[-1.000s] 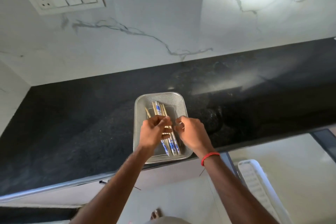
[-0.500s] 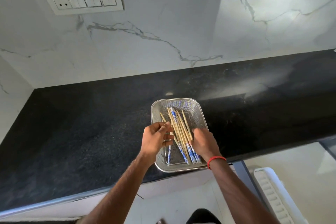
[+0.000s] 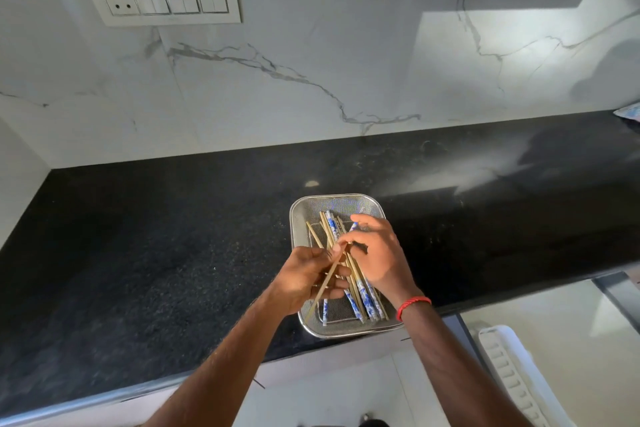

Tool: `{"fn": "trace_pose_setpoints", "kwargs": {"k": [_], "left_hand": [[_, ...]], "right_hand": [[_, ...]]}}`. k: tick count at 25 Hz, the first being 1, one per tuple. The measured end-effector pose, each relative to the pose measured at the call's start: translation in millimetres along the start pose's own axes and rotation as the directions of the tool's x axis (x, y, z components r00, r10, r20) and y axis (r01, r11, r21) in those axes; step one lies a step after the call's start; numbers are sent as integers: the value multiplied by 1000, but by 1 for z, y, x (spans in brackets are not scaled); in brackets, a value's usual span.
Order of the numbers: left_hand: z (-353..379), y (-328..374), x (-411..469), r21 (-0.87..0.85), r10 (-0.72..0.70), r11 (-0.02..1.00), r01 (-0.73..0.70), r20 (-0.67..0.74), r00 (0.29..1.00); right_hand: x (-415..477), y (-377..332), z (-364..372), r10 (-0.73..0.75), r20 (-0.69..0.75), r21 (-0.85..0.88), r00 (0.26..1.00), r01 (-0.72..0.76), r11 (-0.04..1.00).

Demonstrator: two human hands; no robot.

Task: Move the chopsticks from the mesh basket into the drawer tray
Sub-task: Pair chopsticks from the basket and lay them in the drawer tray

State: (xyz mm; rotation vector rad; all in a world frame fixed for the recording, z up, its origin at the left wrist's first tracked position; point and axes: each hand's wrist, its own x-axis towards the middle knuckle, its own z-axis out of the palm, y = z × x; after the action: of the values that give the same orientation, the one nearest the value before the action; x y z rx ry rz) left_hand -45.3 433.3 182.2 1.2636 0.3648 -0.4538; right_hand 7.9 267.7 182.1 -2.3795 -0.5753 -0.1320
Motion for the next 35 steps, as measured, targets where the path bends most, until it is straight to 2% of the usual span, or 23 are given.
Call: {"fn": "trace_pose_setpoints", "kwargs": {"k": [2, 4, 6, 8, 11, 13, 16, 21, 25, 27, 32, 35], "left_hand": [[3, 0, 1, 2, -12, 1000, 12, 38, 999], [5, 0, 5, -22, -8, 1000, 8, 23, 1000], [5, -1, 8, -99, 11, 995, -12, -9, 1000], [3, -2, 12, -148, 28, 988, -36, -52, 998], [1, -2, 18, -154, 45, 986, -61, -102, 994], [0, -1, 20, -135, 57, 988, -75, -134, 989], [-2, -2, 22, -82, 75, 992, -91, -180, 981], [-8, -1, 26, -16, 106, 994, -110, -154, 982], [-10, -3, 25, 4, 154, 988, -155, -125, 980], [-9, -2, 22, -10, 143, 989, -146, -127, 981], [-8, 5, 16, -18, 123, 992, -127, -143, 982], [-5, 10, 9, -94, 116, 987, -129, -130, 985]], "right_hand": [[4, -1, 3, -52, 27, -7, 998, 53, 999], [5, 0, 7, -82, -5, 38, 997, 82, 996], [1, 5, 10, -23, -112, 166, 994, 41, 985], [-6, 14, 13, 85, -143, 179, 986, -58, 982], [-10, 26, 19, 242, 113, -86, 964, -234, 968], [-12, 27, 23, 286, 158, -196, 945, -254, 947], [-9, 26, 24, 337, 128, -195, 933, -309, 931], [-2, 31, 20, 458, 196, -176, 867, -428, 886], [-3, 32, 16, 462, 139, -197, 876, -432, 880], [-2, 31, 13, 422, 111, -151, 900, -405, 902], [13, 12, -4, 250, -35, 212, 968, -237, 948], [21, -3, -8, 167, -77, 310, 983, -136, 941]]}}
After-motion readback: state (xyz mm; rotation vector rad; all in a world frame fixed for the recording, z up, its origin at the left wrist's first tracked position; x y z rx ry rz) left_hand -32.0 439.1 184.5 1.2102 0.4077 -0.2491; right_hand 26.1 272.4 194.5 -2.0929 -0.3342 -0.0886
